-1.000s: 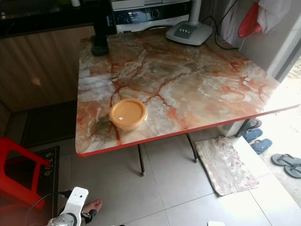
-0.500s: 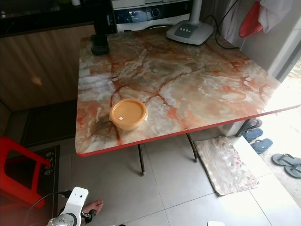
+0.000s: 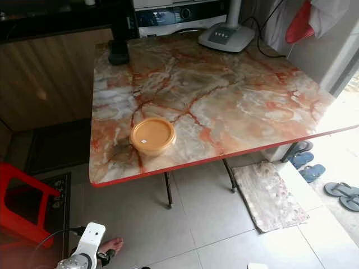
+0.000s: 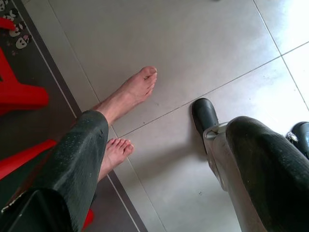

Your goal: Restocking fridge

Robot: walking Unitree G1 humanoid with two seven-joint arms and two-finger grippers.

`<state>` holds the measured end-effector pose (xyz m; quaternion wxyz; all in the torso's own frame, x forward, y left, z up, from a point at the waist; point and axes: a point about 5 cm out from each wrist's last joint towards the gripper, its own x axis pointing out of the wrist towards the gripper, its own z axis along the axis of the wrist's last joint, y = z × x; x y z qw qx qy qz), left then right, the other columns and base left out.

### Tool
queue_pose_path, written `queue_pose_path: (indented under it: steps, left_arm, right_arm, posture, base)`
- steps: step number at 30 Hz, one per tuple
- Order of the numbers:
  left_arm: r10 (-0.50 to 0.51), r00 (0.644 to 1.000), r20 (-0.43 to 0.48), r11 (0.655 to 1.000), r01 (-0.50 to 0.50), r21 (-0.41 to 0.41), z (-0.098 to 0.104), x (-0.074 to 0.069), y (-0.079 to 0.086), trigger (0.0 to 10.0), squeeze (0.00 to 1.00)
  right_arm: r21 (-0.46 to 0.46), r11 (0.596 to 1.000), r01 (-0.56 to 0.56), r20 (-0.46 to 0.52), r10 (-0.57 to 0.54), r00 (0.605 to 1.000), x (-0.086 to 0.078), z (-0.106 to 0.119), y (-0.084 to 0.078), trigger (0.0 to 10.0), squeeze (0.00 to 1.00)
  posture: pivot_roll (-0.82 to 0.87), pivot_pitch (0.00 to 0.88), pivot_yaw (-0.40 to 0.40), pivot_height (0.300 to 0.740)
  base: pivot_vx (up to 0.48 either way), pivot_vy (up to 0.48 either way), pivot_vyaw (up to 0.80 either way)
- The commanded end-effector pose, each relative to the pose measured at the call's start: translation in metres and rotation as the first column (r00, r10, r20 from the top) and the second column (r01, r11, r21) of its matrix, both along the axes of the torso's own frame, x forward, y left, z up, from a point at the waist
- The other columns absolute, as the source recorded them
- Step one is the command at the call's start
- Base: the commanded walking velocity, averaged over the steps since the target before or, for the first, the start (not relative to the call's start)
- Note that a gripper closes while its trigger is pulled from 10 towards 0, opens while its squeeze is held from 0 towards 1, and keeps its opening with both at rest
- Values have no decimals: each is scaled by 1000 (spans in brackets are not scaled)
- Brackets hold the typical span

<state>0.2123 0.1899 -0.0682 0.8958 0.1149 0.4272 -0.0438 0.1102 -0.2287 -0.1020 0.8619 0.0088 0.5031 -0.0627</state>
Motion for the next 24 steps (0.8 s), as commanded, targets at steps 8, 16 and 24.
queue_pose_path:
  steps: [8, 16, 24]
  left_arm:
    - [-10, 1000, -12, 1000, 11, 19, 0, 0, 4, 10000, 0]
    - [11, 999, 32, 999, -12, 32, 5, 6, 7, 10000, 0]
    - [83, 975, 204, 992, -100, 71, 20, 22, 18, 10000, 0]
  right_arm:
    - [31, 999, 35, 13, -35, 999, 0, -1, 5, 10000, 0]
    - [32, 999, 35, 13, -35, 999, 0, -1, 6, 10000, 0]
    - [30, 999, 41, 8, -42, 999, -3, -2, 6, 10000, 0]
  posture:
    - [50, 49, 42, 740]
    - [55, 58, 51, 740]
    - [48, 83, 70, 740]
  base:
    - [0, 0, 0]
    - [0, 0, 0]
    - [0, 0, 0]
